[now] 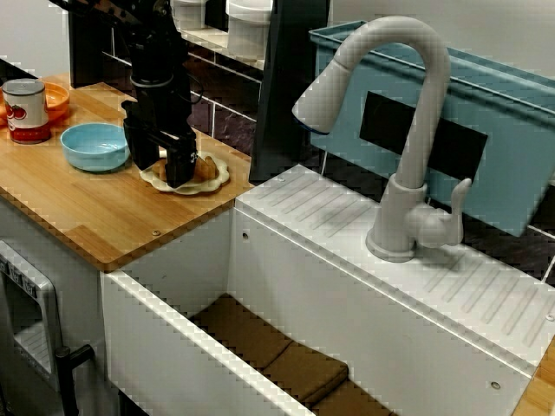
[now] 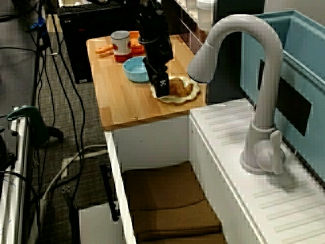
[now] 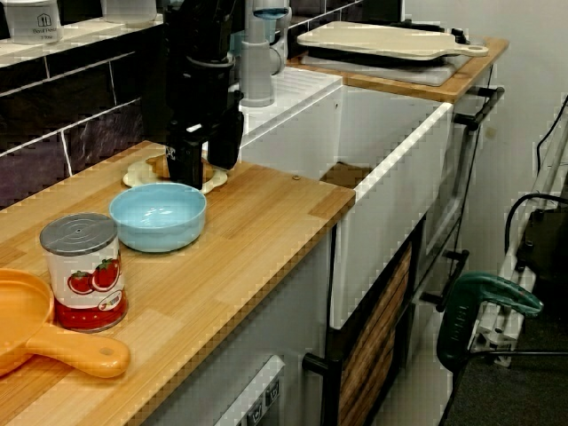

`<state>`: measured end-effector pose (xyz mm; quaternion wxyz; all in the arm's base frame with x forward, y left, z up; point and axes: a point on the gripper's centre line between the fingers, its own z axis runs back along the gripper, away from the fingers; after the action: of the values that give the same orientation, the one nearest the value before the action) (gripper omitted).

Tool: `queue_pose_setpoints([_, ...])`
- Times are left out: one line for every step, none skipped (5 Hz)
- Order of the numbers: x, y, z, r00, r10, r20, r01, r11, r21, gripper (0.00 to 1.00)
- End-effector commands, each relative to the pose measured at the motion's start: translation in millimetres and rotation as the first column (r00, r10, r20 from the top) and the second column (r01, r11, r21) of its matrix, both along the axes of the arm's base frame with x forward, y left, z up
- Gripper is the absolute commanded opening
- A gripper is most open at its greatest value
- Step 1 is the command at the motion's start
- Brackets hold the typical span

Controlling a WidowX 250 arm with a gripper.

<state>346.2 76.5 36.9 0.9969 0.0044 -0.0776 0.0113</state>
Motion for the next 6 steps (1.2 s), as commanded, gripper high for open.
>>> queue_pose_setpoints([4.6, 8.4, 12.3, 0.999, 0.017, 0.049, -0.017, 1.0, 0.015, 0.3])
queue_pose_setpoints([4.9, 10.1, 9.6, 0.998, 0.045, 0.036, -0.046, 0.999, 0.026, 0.0])
queue_pose_setpoints([4.1, 12.5, 12.2, 0.997, 0.059, 0.039, -0.06, 0.998, 0.022, 0.0])
queue_pose_setpoints([0.3, 14.7, 18.1, 0.997, 0.065, 0.038, -0.066, 0.998, 0.011, 0.0])
queue_pose_setpoints([-5.1, 17.3, 28.6, 0.997, 0.066, 0.046, -0.067, 0.998, 0.0, 0.0])
queue_pose_setpoints([-9.7, 22.5, 40.8, 0.996, 0.072, 0.055, -0.071, 0.997, -0.018, 0.0])
